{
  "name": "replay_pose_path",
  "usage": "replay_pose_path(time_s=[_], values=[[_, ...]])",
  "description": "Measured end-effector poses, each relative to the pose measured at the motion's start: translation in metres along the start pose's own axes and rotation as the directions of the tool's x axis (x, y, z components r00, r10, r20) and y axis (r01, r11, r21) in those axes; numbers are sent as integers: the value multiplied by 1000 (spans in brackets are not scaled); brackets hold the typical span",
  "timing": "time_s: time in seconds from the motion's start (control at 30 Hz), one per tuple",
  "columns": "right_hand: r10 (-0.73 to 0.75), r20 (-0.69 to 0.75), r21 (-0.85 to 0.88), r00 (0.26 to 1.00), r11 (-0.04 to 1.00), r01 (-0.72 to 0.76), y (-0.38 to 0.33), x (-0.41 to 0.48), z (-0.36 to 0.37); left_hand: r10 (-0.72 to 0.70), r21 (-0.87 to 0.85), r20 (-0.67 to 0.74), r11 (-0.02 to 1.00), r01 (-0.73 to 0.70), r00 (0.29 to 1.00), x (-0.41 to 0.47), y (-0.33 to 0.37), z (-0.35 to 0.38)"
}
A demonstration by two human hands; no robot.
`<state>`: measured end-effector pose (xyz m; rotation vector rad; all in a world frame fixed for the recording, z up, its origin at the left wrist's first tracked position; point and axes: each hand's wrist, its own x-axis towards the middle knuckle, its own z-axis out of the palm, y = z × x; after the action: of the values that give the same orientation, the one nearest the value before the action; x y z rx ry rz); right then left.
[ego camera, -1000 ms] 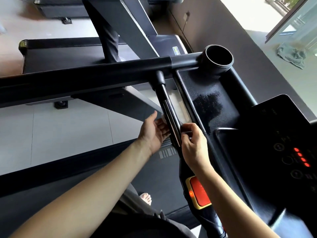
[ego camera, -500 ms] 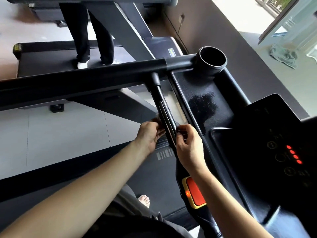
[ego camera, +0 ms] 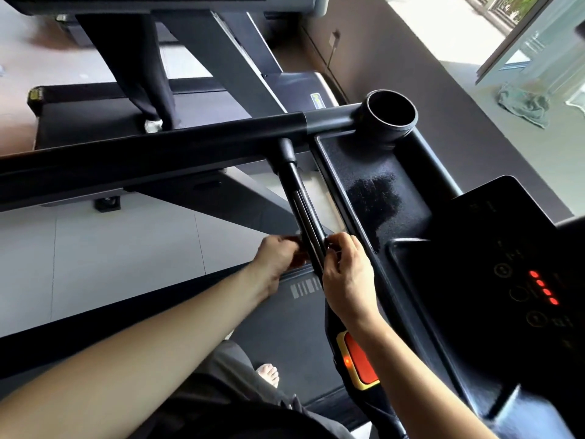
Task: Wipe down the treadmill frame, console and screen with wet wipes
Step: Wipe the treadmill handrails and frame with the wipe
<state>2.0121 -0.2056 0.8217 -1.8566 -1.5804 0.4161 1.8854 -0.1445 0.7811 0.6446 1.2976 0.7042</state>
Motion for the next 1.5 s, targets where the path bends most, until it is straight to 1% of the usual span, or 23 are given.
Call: replay_pose_path(time_s=[0.07,0.17,0.23,0.33,0.4,0.47,0.53,0.57,0.6,0.7,0.73,0.77,0.83,0.9,0.93,0.97,1.07,1.13,1.2,1.3,1.37,1.4,1.5], values=[[17,19,-19,1000,1000,-16,-1,-1,1,28,172,81,984,-41,996,-20,-11,0],[20,23,-28,1000,999,-19,-1,-2,1,71,350,178,928,-130,982,-33,-3,-2],[11,13,-19,1000,1000,-11,-1,-1,1,135,393,120,903,-172,983,-22,9,-7],[-1,-6,-4,1000,1000,1,-1,-1,1,210,341,-115,926,-160,971,-1,26,-10],[15,7,11,1000,1000,-15,-2,-1,1,183,267,-171,954,-133,968,-2,24,-3],[26,16,11,1000,1000,-26,-1,-1,0,93,200,-92,977,-73,991,-16,8,9],[41,26,8,999,999,-41,0,-1,0,21,220,69,975,-36,997,-40,-13,17],[43,28,13,999,999,-44,0,-1,0,17,242,107,969,-42,994,-44,-20,17],[42,29,18,999,999,-43,0,-1,0,44,263,93,962,-67,995,-41,-20,15],[25,25,17,999,1000,-26,-1,-1,0,163,234,-86,962,-139,983,-22,3,7],[22,16,18,1000,1000,-22,-1,-1,0,156,164,-120,977,-136,980,-18,11,5],[20,9,19,1000,1000,-21,-1,-1,0,125,36,-103,992,-122,987,-16,16,4],[11,3,12,1000,1000,-11,0,-1,0,36,-247,64,969,-20,997,-20,13,4],[11,10,16,1000,1000,-11,0,-2,0,-7,-328,218,941,80,976,-27,-4,0],[16,9,24,1000,1000,-16,0,-1,-1,5,-328,241,941,77,970,-32,-10,0],[20,7,29,1000,999,-20,0,-2,-1,36,-322,235,946,43,971,-35,-14,0],[17,-2,24,1000,1000,-17,1,-2,0,135,-272,62,956,-113,989,-27,-1,2],[20,0,32,1000,999,-20,1,-2,0,160,-280,-20,947,-159,987,-14,13,3],[26,3,34,1000,999,-26,1,-2,0,80,-423,3,903,-71,997,-11,22,7],[30,9,31,1000,999,-30,2,-2,-1,-16,-537,149,838,95,989,-27,5,13],[40,14,42,999,998,-41,2,0,-1,-34,-484,211,864,135,977,-37,-8,14],[49,23,44,999,998,-50,2,0,-1,-19,-436,210,893,111,978,-37,-9,13],[41,20,39,999,998,-41,2,0,0,4,-331,107,943,32,994,-24,15,11]])
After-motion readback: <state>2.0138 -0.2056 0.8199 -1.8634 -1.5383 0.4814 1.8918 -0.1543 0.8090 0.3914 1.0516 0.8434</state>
